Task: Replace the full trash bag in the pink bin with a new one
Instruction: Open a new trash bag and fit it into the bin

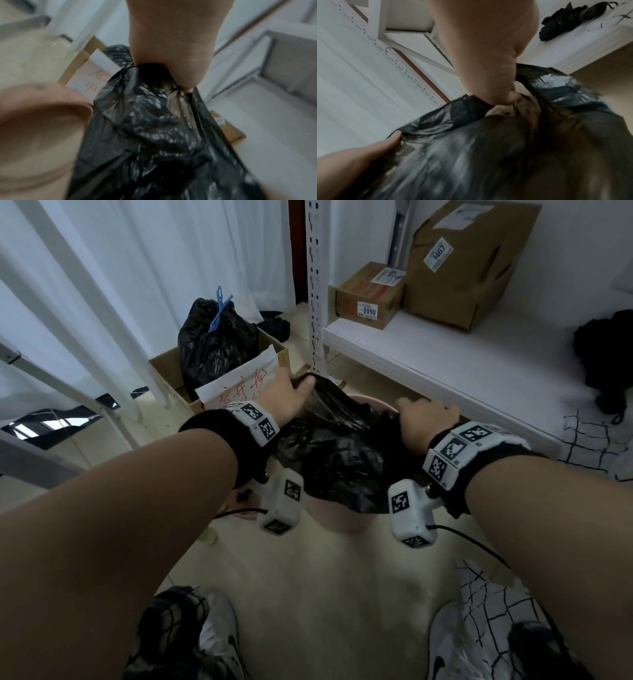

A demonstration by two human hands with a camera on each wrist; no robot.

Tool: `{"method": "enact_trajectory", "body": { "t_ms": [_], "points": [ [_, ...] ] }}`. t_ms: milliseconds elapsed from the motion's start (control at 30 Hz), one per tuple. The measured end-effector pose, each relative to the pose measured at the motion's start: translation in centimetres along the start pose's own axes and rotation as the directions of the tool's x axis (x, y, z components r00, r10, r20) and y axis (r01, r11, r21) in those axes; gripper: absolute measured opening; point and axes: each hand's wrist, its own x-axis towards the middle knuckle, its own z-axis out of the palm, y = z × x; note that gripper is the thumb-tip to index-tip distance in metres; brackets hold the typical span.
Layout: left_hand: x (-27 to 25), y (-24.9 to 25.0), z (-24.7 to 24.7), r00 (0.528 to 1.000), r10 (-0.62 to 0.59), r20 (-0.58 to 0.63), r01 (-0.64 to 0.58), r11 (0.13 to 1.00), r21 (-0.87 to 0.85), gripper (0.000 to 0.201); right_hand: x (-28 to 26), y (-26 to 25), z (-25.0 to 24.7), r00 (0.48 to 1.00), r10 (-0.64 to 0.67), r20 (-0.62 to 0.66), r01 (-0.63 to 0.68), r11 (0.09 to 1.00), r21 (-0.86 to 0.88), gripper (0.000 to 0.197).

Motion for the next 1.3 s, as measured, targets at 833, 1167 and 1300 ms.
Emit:
{"method": "enact_trajectory", "body": {
  "t_ms": [833,1167,1300],
  "points": [
    [0.3,-1.6,0.7,0.958,-0.162,0.236,0.035,0.883,0.467,0.042,2.7,0.3,1.6,0.968,-0.250,0.037,0.240,0.955,0.177,0.027],
    [1.2,-2.3,1.0,0.993,-0.062,0.101,0.014,0.907,0.420,0.029,3.1,0.5,0.8,0.963,0.035,-0.265,0.059,0.938,0.341,0.053],
    [0.9,-2.1,0.4,0.998,-0.027,0.063,-0.011,0.847,0.532,0.030,2.5,-0.5,-0.3,0.931,-0.137,-0.340,0.241,0.927,0.287,0.024]
  ]
}}
